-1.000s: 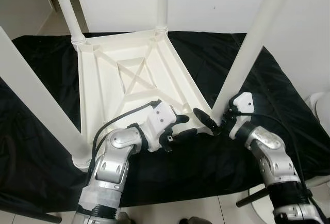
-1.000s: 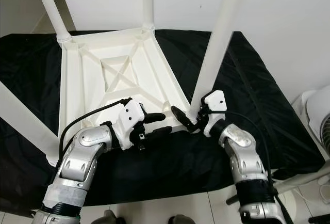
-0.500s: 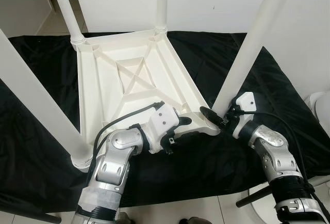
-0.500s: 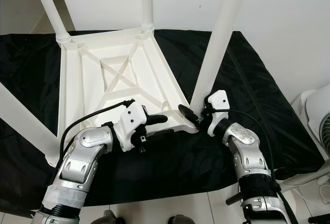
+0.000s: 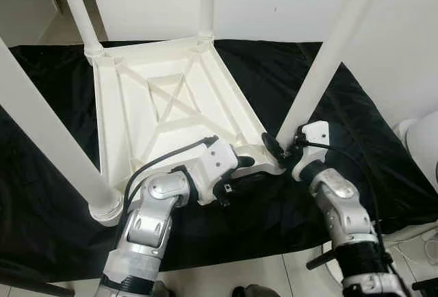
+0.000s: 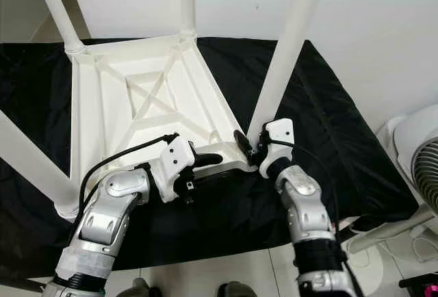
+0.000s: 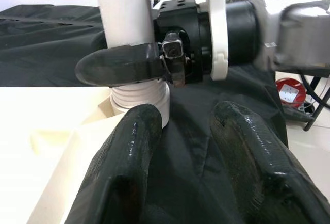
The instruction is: Building children table
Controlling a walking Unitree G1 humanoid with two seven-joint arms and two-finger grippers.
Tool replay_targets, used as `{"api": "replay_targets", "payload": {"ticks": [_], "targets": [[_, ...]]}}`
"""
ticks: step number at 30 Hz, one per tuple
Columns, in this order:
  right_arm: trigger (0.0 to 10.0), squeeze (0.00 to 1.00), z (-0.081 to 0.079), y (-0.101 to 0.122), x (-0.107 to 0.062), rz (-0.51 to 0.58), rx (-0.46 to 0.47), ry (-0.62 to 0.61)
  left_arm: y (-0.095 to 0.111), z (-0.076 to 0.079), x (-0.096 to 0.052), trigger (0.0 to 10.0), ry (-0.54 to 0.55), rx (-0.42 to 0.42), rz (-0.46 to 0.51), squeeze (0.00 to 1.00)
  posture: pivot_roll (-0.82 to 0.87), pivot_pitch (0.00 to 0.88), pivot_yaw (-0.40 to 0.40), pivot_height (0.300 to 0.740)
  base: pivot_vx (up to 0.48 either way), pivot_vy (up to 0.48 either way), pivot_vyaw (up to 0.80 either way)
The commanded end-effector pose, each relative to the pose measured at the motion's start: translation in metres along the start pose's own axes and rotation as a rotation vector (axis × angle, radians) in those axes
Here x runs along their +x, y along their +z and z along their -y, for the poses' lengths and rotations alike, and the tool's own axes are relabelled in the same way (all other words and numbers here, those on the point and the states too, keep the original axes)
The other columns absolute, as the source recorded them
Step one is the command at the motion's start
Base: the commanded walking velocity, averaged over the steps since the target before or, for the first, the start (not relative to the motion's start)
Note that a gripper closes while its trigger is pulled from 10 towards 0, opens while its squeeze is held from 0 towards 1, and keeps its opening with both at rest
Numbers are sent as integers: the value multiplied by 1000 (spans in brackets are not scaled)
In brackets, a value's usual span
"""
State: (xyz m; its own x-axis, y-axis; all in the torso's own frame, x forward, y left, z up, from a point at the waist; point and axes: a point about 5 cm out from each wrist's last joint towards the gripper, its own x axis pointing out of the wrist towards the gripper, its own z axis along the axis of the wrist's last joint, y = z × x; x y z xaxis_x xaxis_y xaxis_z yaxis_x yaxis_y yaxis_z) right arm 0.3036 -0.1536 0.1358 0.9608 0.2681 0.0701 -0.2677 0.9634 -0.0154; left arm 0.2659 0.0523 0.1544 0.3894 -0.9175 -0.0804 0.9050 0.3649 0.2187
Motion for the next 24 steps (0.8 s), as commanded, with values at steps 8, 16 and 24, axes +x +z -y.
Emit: {"api": "replay_targets", "payload": {"ticks": [8, 16, 24], "targets": [[10000, 0, -26, -4, -11, -26, 48, -278, -1, -9, -3, 10000, 183, -12, -8, 0, -95, 84, 6, 740, 0, 0, 0], [10000, 0, -38, 2, -11, 4, 36, -283, 1, -12, -3, 10000, 191, -10, -2, 0, -95, 84, 7, 740, 0, 0, 0], [10000, 1000, -34, 2, -15, 12, 46, -268, 1, -13, -1, 10000, 190, -7, 0, 0, -102, 79, 7, 740, 0, 0, 0]]}}
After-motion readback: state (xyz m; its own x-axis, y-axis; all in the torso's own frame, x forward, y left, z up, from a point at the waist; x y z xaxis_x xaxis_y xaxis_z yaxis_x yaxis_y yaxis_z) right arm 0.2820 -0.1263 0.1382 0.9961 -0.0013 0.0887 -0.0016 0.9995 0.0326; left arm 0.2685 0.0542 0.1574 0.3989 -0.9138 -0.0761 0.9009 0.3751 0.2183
